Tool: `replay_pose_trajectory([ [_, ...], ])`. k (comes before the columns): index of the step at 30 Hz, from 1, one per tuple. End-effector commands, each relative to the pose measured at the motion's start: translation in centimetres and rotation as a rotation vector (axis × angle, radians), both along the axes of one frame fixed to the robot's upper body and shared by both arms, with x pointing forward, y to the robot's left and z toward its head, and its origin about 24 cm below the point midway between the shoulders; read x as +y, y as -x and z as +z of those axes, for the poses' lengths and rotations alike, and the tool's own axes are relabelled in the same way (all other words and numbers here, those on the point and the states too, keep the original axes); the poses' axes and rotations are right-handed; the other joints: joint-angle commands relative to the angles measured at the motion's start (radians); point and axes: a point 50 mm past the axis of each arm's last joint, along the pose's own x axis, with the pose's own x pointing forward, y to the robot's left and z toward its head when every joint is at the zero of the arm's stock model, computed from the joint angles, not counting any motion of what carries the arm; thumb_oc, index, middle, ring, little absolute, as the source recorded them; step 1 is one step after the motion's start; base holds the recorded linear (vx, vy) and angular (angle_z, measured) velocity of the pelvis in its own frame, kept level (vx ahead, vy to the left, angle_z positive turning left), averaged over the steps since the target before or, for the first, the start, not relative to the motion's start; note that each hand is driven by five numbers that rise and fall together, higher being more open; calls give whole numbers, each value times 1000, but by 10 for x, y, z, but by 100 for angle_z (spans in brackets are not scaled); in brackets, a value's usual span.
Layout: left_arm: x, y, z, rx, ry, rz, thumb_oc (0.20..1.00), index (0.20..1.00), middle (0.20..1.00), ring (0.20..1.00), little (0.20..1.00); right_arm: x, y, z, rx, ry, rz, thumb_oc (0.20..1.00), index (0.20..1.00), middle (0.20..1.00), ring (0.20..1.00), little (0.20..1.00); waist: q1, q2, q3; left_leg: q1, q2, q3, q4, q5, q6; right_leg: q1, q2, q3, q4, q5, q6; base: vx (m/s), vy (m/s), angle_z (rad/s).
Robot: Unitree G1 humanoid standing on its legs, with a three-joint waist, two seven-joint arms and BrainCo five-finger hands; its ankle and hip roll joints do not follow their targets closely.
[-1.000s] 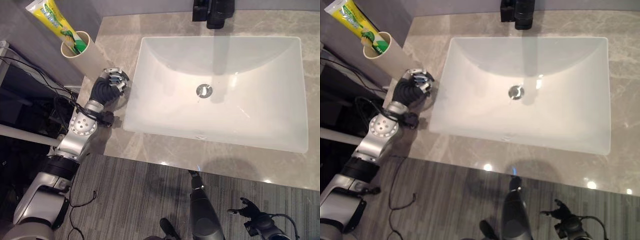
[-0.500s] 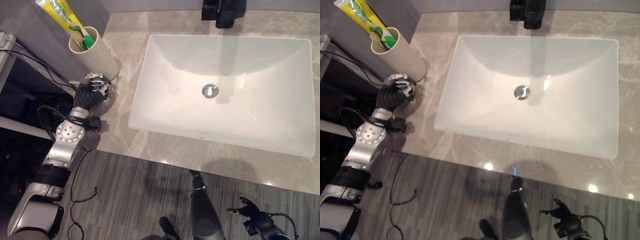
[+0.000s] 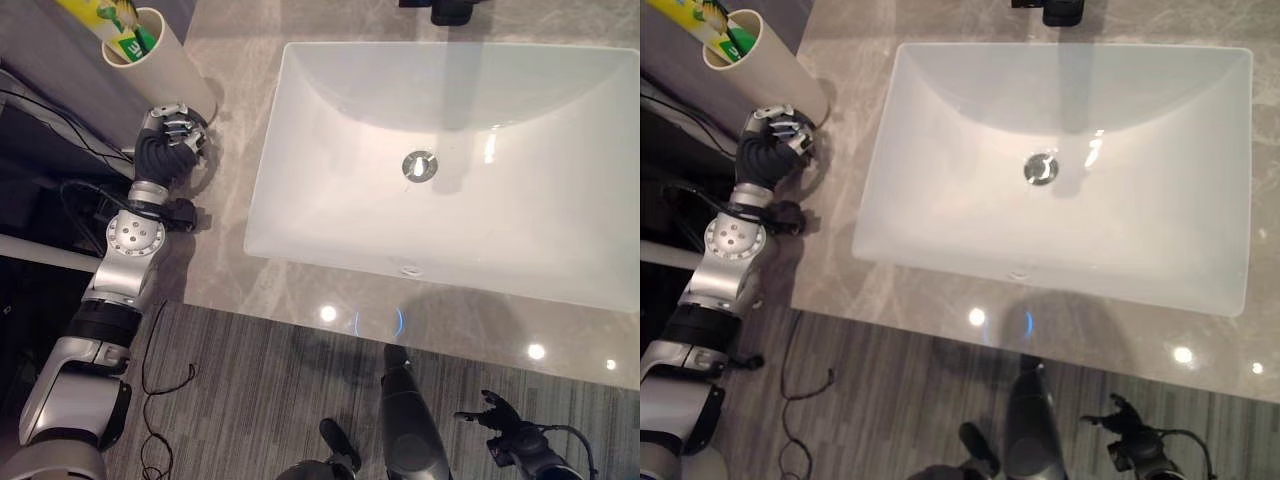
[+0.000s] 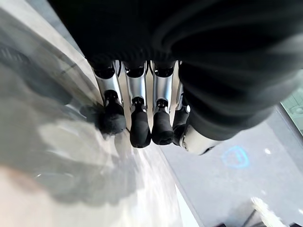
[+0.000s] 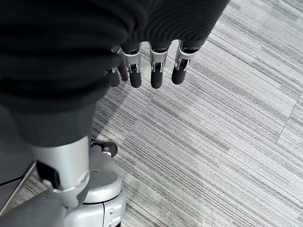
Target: Put brush and paste in cup on sink, flatten towel.
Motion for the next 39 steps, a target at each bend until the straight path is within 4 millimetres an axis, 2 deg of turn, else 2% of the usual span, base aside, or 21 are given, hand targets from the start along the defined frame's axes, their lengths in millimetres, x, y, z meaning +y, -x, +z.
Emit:
replay_pose_trajectory([
  [1,23,6,-18,47,11,71,200,200,200,200,200,-4,35,-12,92,19,-19,1000,1000,1000,1000,1000,-32,-29,-83,57,-12,-19,29,5,-22,-64,-9,45,-1,81,33,16,4,-7],
  [3,23,9,-22,49,9,56,200,200,200,200,200,-4,35,-12,86,16,-21,1000,1000,1000,1000,1000,-30,-33,-85,55,-16,-20,29,7,-22,-65,-12,48,-1,83,33,3,-1,-2],
  [4,24,16,-31,62,20,41,200,200,200,200,200,-4,37,-12,87,13,-30,1000,1000,1000,1000,1000,-24,-34,-84,58,-18,-22,31,4,-21,-62,-14,47,-1,83,33,0,0,0],
  [9,30,23,-38,76,16,48,200,200,200,200,200,-5,36,-12,80,8,-36,1000,1000,1000,1000,1000,-18,-31,-84,61,-21,-22,29,2,-20,-63,-14,50,-1,84,33,0,0,0],
  [16,55,31,-41,78,49,151,200,200,200,200,200,-6,39,-13,86,8,-39,1000,1000,1000,1000,1000,-12,-26,-88,68,-21,-19,24,1,-22,-69,-11,49,-1,84,30,0,0,0],
  [18,63,29,-43,69,145,178,200,200,200,200,200,-6,40,-13,89,13,-41,1000,1000,1000,1000,1000,-14,-27,-86,67,-20,-18,25,1,-23,-70,-10,50,-1,83,29,0,0,0],
  [22,65,24,-34,34,193,198,200,200,200,200,200,-5,34,-11,71,16,-30,1000,1000,1000,1000,1000,-19,-27,-80,64,-17,-12,25,0,-24,-78,-2,51,2,82,28,0,0,0],
  [29,74,21,-34,40,238,254,200,200,200,200,200,-6,34,-10,67,24,-31,1000,1000,1000,1000,1000,-26,-29,-78,61,-17,-5,29,-4,-24,-87,3,58,4,83,26,0,0,0],
  [39,82,10,-13,-1,295,319,200,200,200,200,200,-5,31,-10,67,37,-14,1000,1000,1000,1000,1000,-45,-37,-76,57,-18,7,27,-6,-26,-108,10,67,7,91,25,2,-1,-2],
])
